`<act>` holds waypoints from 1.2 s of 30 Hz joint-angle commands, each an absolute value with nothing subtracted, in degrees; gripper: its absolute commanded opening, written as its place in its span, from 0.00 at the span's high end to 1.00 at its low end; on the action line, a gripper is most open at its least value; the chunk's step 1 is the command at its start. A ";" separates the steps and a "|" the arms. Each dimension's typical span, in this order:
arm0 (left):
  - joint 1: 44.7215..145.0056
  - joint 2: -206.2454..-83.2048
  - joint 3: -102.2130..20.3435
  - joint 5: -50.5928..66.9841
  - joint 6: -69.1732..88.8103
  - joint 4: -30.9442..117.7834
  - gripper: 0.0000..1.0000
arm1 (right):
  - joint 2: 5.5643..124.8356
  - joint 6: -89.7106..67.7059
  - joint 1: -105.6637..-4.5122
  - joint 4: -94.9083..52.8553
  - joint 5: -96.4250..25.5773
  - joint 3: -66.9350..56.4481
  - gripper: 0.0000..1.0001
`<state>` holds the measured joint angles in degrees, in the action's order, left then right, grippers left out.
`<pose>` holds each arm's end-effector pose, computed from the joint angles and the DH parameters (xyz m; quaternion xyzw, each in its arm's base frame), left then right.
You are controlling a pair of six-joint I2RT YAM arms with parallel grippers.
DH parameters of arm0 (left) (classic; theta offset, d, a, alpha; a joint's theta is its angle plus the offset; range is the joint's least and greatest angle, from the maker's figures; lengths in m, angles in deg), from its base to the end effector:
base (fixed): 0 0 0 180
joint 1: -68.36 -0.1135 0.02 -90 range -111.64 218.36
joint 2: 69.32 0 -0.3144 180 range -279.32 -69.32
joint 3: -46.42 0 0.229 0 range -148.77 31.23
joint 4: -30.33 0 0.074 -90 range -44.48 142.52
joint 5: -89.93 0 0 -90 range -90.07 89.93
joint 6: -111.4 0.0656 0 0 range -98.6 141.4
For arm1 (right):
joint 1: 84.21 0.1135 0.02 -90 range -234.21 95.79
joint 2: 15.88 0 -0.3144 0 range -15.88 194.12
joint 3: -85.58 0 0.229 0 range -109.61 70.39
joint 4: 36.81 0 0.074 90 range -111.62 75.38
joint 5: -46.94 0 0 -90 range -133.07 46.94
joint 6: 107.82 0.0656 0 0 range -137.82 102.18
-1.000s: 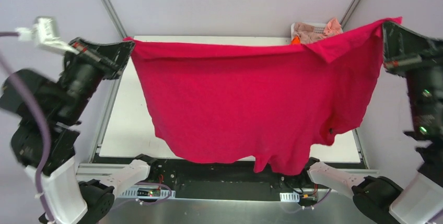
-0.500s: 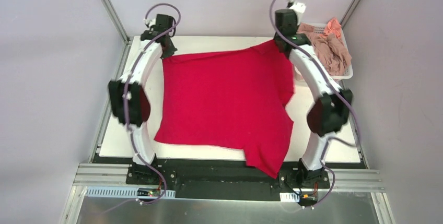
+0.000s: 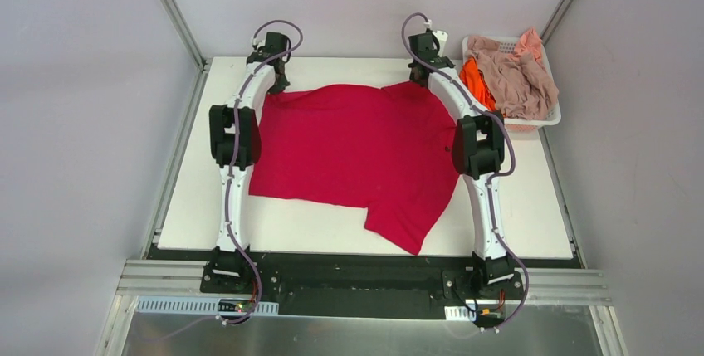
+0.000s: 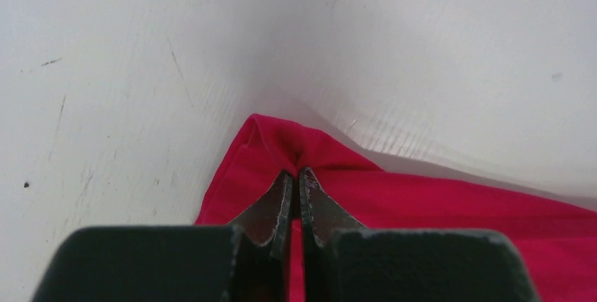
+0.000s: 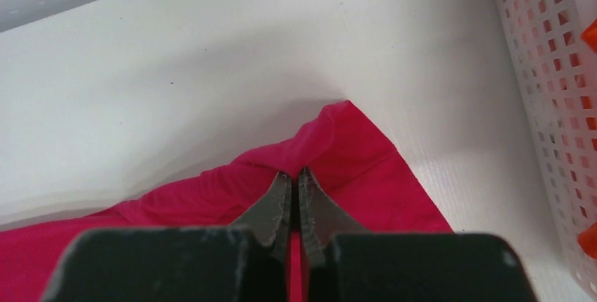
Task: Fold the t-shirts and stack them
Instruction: Fold the flattened tshirt in 1/3 of the way
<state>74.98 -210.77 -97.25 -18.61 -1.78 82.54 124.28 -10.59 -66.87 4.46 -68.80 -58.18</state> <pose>0.5808 -0.0464 0.2140 -0.1881 0.9098 0.0595 0.3652 0.5767 0.1502 0.2480 0.0207 0.8802 -0.1039 0.4626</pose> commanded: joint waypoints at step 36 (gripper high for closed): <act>70.80 -195.60 -84.52 -11.82 6.83 82.10 1.00 | 89.84 14.44 -61.25 24.60 -65.74 -22.83 1.00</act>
<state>71.54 -199.18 -85.23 -12.34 4.64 81.38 93.13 12.12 -61.34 22.47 -65.76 -22.49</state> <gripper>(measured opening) 0.009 0.020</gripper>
